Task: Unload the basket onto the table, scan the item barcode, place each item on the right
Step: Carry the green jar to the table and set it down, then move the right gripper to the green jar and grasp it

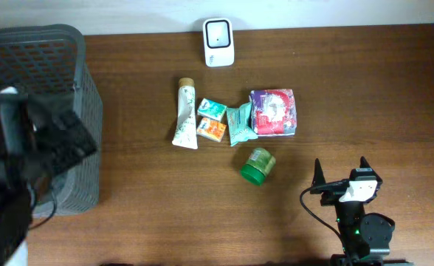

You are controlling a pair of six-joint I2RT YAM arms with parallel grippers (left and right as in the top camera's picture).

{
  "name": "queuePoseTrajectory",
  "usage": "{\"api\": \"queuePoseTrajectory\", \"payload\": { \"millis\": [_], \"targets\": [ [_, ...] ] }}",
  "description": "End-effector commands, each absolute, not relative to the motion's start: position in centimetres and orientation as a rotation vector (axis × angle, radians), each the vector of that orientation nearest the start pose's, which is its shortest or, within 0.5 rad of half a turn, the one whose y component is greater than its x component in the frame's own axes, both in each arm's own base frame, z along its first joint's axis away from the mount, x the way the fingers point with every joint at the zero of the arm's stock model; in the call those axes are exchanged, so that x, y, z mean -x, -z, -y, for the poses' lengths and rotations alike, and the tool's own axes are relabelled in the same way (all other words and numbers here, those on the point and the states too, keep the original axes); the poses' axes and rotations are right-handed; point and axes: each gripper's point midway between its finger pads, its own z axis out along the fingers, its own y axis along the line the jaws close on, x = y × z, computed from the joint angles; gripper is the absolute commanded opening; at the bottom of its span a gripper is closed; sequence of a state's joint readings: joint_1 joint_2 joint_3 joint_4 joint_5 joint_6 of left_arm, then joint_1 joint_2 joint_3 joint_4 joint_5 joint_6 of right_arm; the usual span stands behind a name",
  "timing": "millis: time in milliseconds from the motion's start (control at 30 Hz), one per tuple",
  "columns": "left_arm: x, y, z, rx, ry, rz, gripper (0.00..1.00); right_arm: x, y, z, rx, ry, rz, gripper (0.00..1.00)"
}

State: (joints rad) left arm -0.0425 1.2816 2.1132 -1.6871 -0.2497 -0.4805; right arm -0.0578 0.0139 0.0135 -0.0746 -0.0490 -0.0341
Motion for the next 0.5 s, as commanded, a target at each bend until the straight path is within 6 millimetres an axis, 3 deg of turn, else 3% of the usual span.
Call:
{"api": "queuePoseTrajectory", "payload": {
  "millis": [0,233,267,333,367,400,467],
  "targets": [
    [-21.5,-39.9,-8.6,0.971,-0.166,-2.222,0.99,-24.6,-15.6,0.5,0.018,0.028,-1.648,0.99],
    [-23.2,-36.5,-15.8,1.340,-0.166,-2.189,0.99,-24.6,-16.0,0.6,0.016,0.031,-1.633,0.99],
    [-23.4,-36.1,-15.9,1.348,-0.167,-2.204,0.99,-24.7,-16.6,-0.2,0.030,-0.022,-1.606,0.99],
    [-23.8,-35.6,-16.1,1.356,-0.163,-2.223,0.99,-23.0,-17.9,-7.1,0.172,-0.534,-1.569,0.99],
    [-23.9,-35.5,-16.1,1.357,-0.164,-2.226,0.99,-21.0,-19.9,-10.0,0.251,-0.790,-1.510,0.99],
    [-23.9,-35.5,-16.1,1.357,-0.164,-2.226,0.99,-20.5,-21.1,-10.5,0.264,-0.837,-1.467,0.99],
    [-24.1,-35.5,-15.7,1.351,-0.131,-2.231,0.99,-19.5,-25.9,-9.9,0.255,-0.834,-1.270,0.99]
  ]
}}
